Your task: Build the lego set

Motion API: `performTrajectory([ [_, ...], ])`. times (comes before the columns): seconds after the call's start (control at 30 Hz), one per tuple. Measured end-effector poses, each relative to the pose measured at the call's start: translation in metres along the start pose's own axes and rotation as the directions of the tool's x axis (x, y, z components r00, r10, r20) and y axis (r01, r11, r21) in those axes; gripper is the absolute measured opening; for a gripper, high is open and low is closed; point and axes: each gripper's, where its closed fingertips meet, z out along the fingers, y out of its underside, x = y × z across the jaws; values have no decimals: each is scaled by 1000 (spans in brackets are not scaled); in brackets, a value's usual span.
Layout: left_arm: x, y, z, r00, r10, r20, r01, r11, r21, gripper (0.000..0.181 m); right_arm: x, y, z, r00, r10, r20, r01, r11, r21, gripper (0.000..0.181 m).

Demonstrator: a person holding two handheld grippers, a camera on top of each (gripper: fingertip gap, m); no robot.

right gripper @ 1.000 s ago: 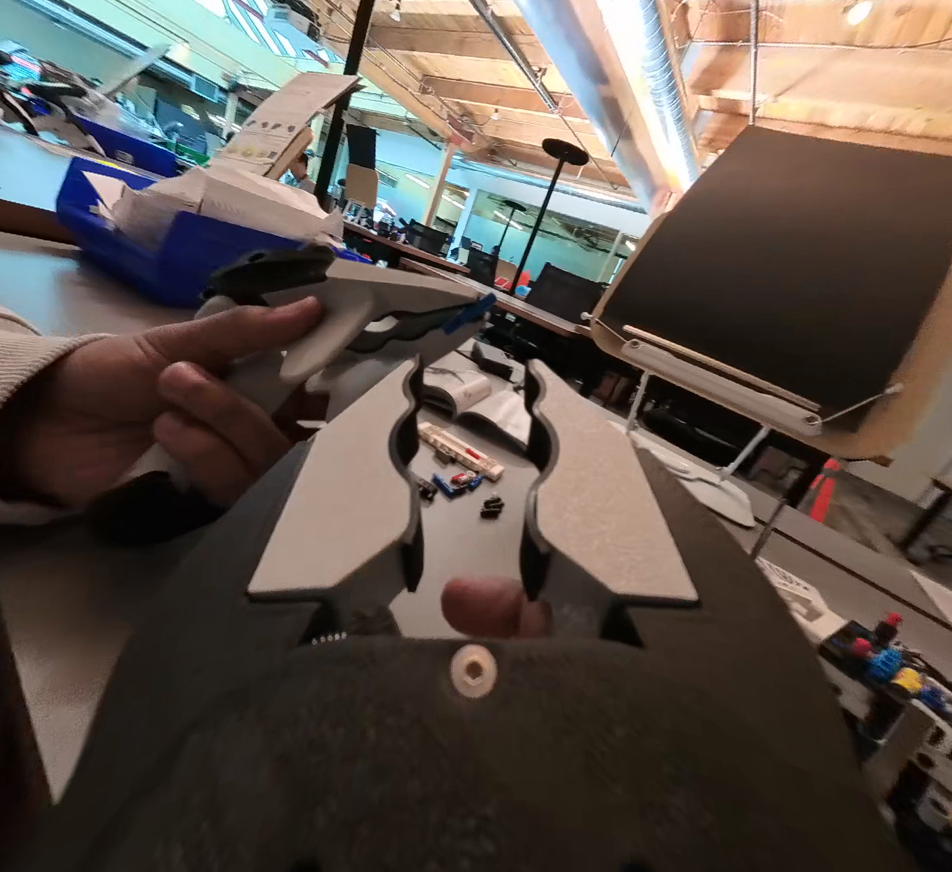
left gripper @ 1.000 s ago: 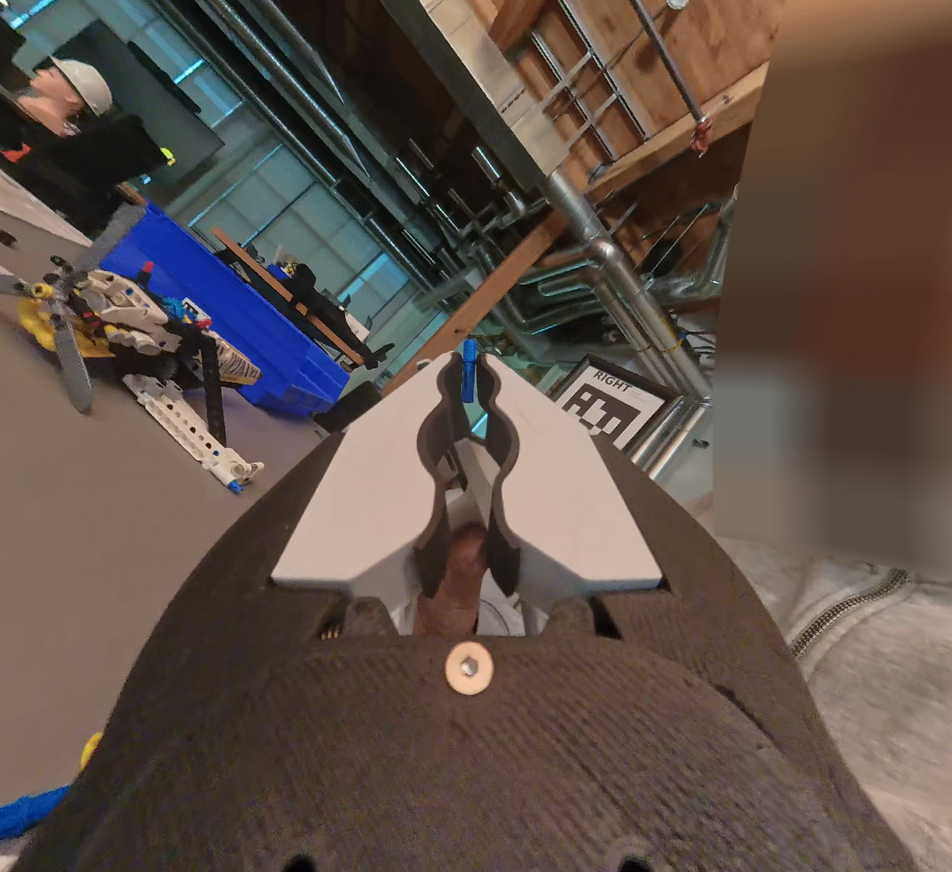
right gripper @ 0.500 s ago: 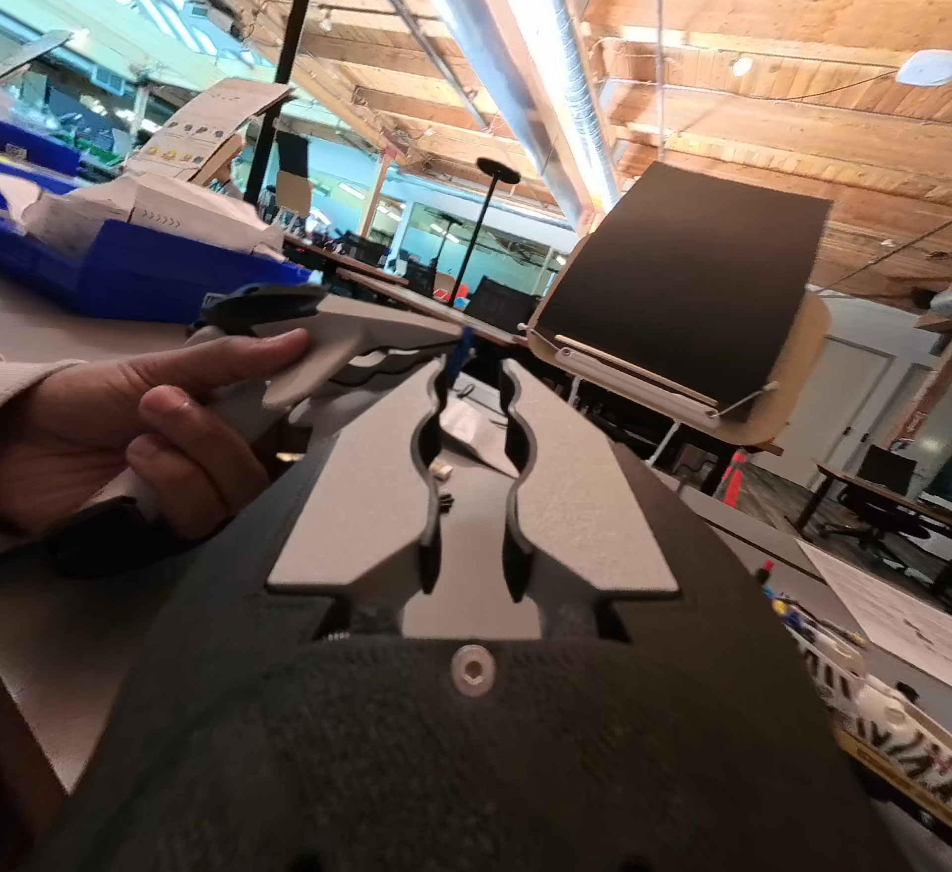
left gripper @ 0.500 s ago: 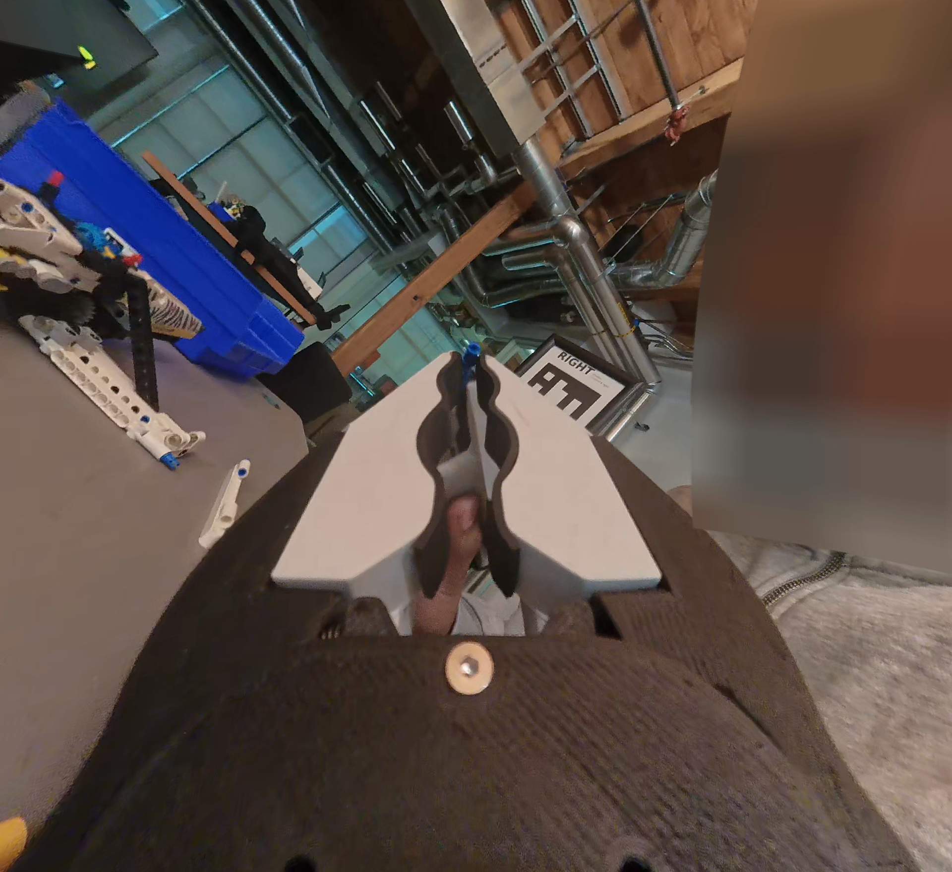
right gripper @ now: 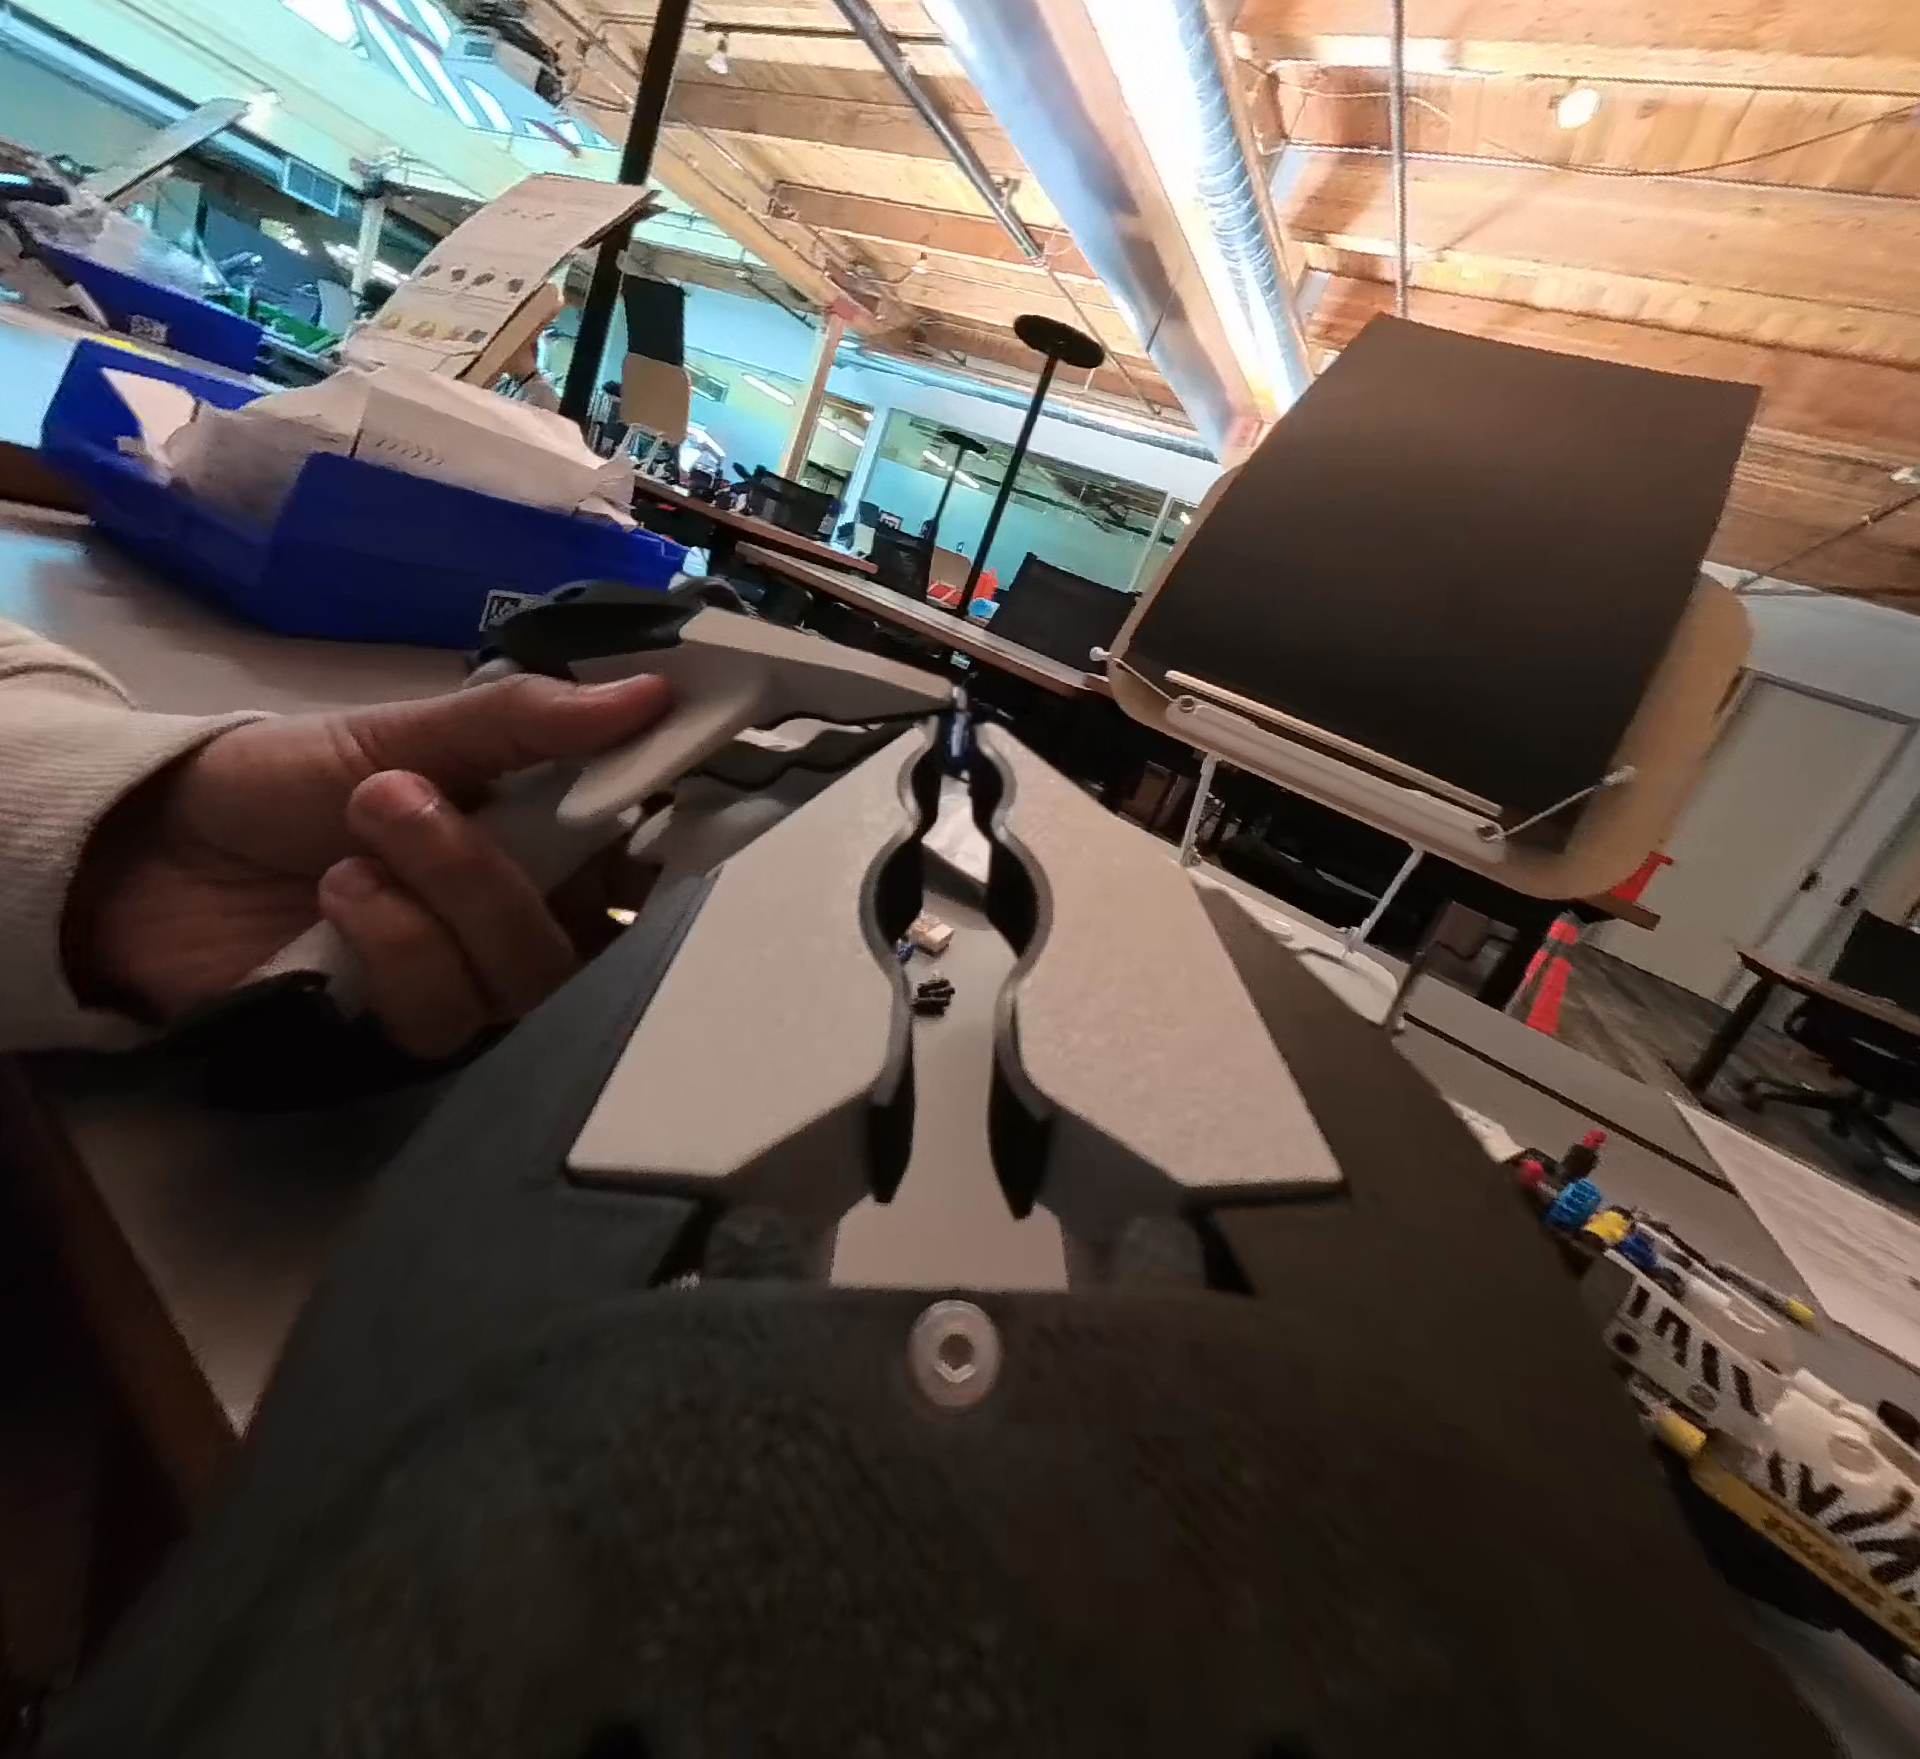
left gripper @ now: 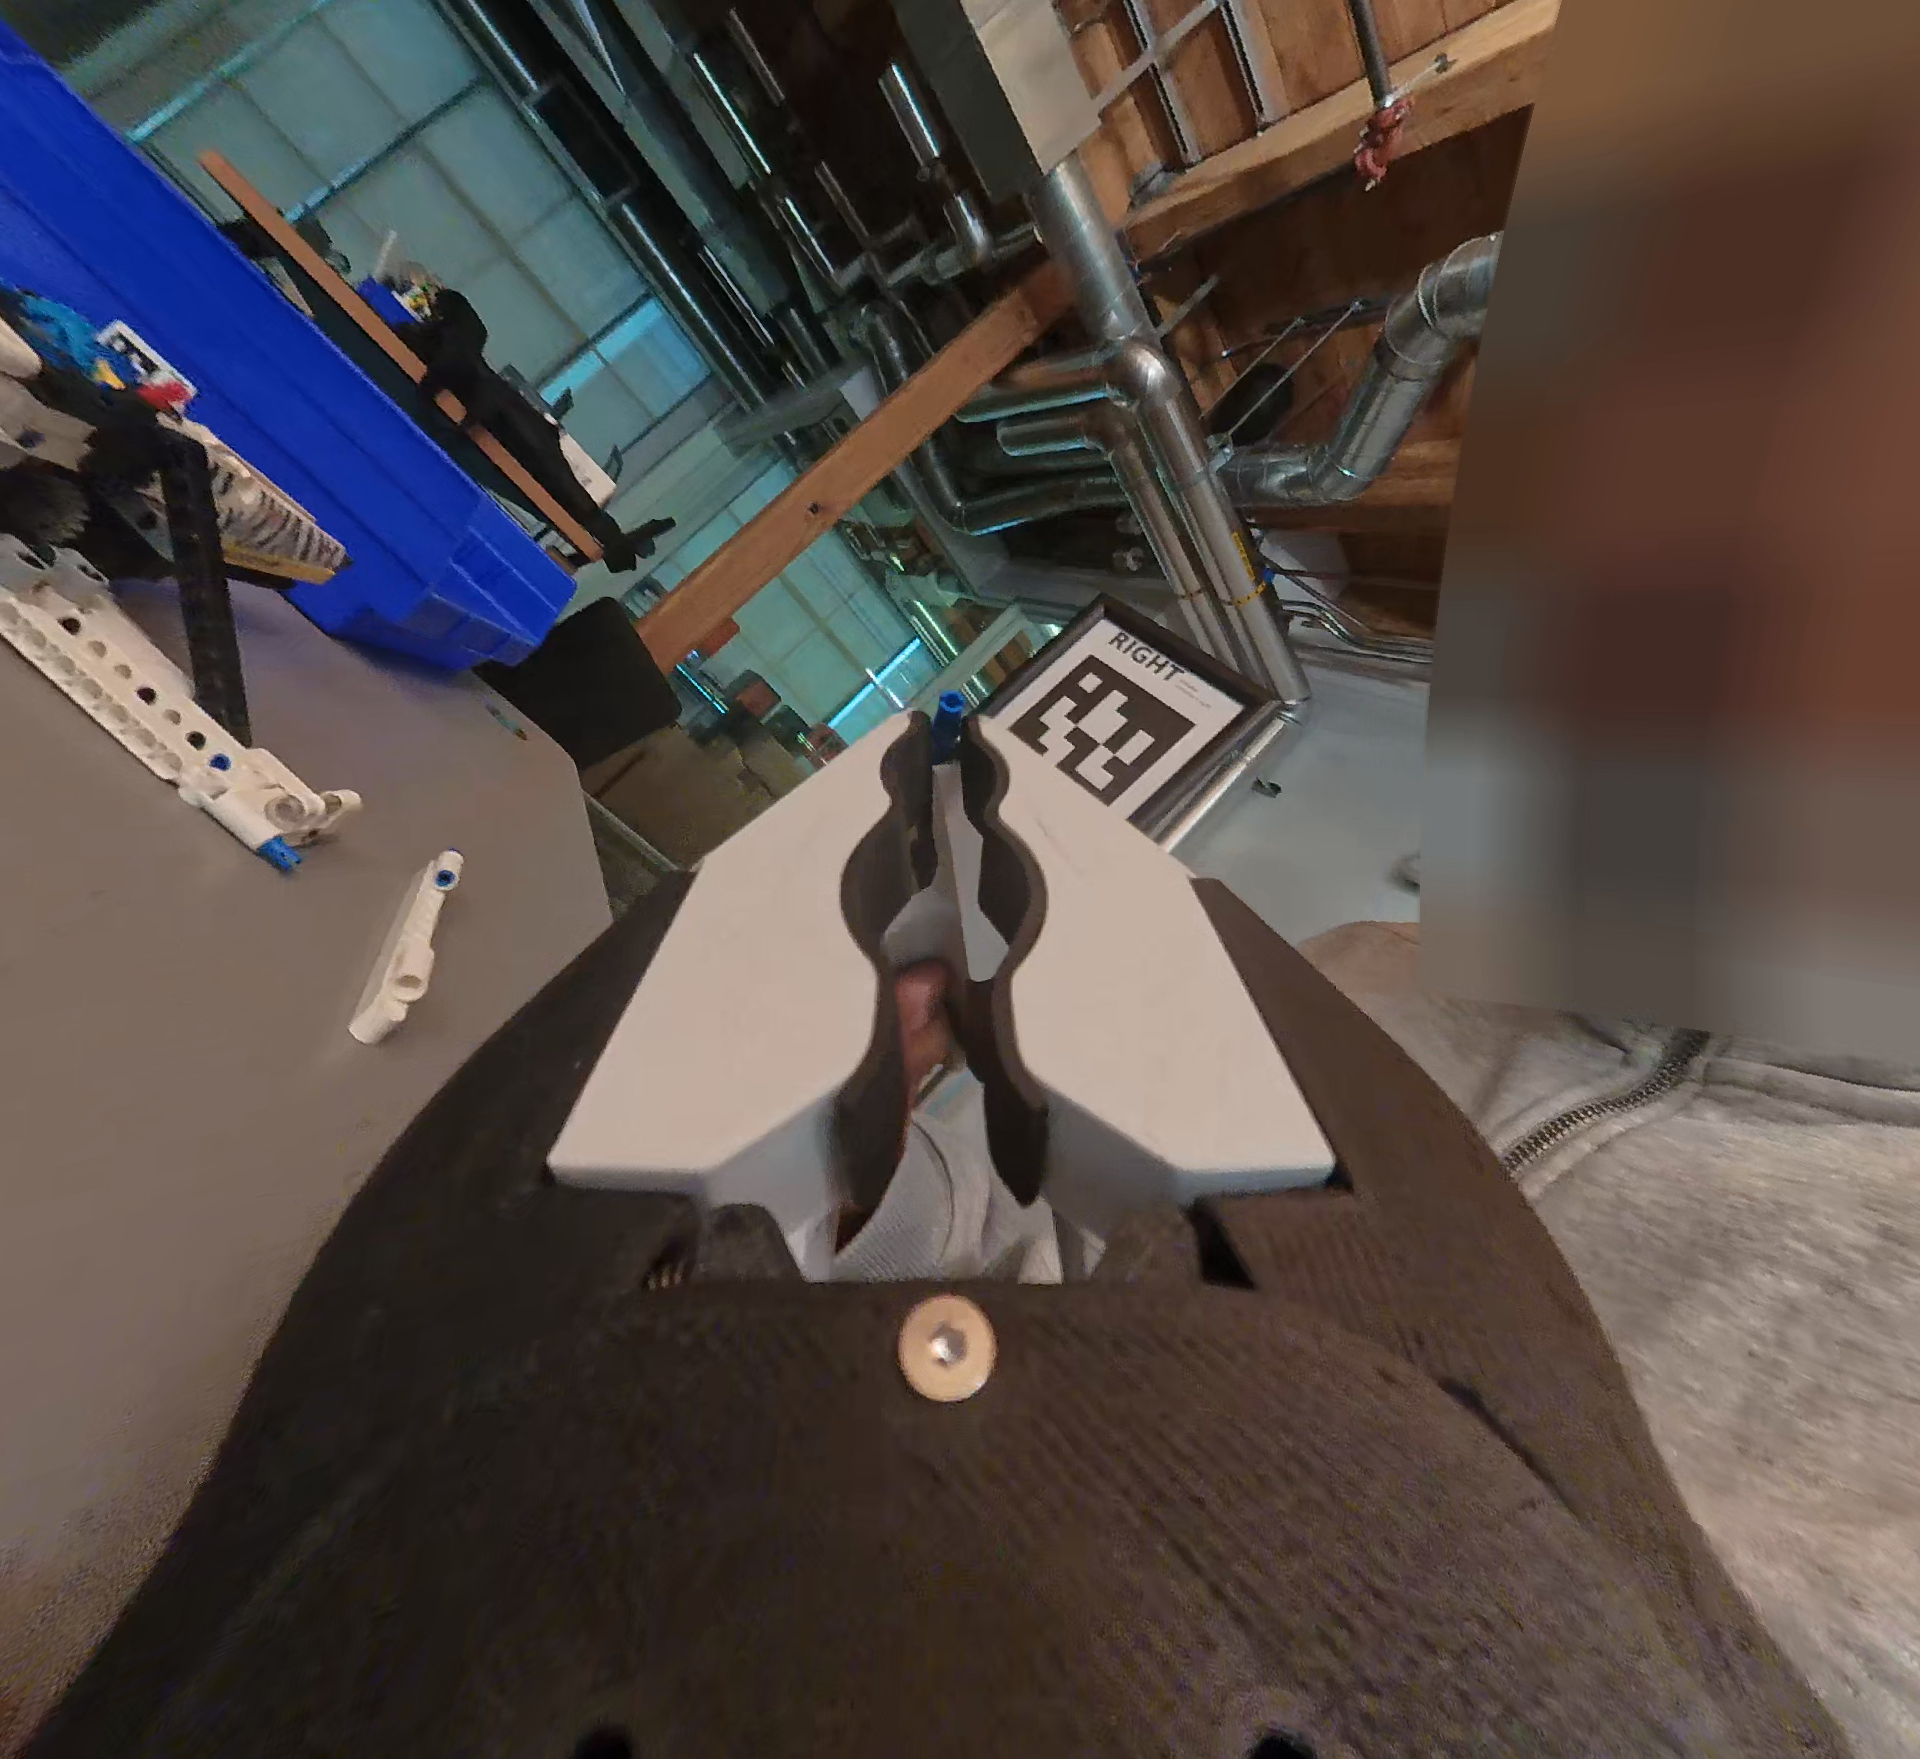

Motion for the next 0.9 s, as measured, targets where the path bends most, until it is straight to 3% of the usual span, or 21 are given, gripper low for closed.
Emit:
performTrajectory([
  [0.1, 0, 9, 3, 999, 36, 16, -35, 998, -53, 8, 1, 1, -8, 999, 18, 50, -17, 1000, -22, 3],
  [0.23, -5, 20, 6, 939, 317, 133, -286, 935, -210, 31, -3, 2, -17, 948, 225, 223, -193, 968, -159, 3],
  [0.33, -13, 34, 4, 811, 565, 153, -465, 781, -417, 35, 5, 0, -27, 840, 470, 272, -386, 869, -309, 3],
  [0.43, -20, 49, 1, 663, 744, 84, -576, 579, -578, 35, 6, 2, -39, 741, 601, 299, -452, 776, -440, 3],
  [0.53, -28, 65, 1, 623, 782, 17, -579, 476, -661, 21, -6, 20, -52, 704, 636, 316, -379, 712, -591, 3],
  [0.7, -30, 81, 0, 688, 725, -38, -532, 468, -706, 10, -18, 31, -66, 680, 652, 336, -319, 675, -666, 3],
  [0.9, -36, 91, -6, 661, 745, -93, -524, 369, -768, 3, -26, 38, -75, 650, 672, 355, -276, 643, -714, 3],
])
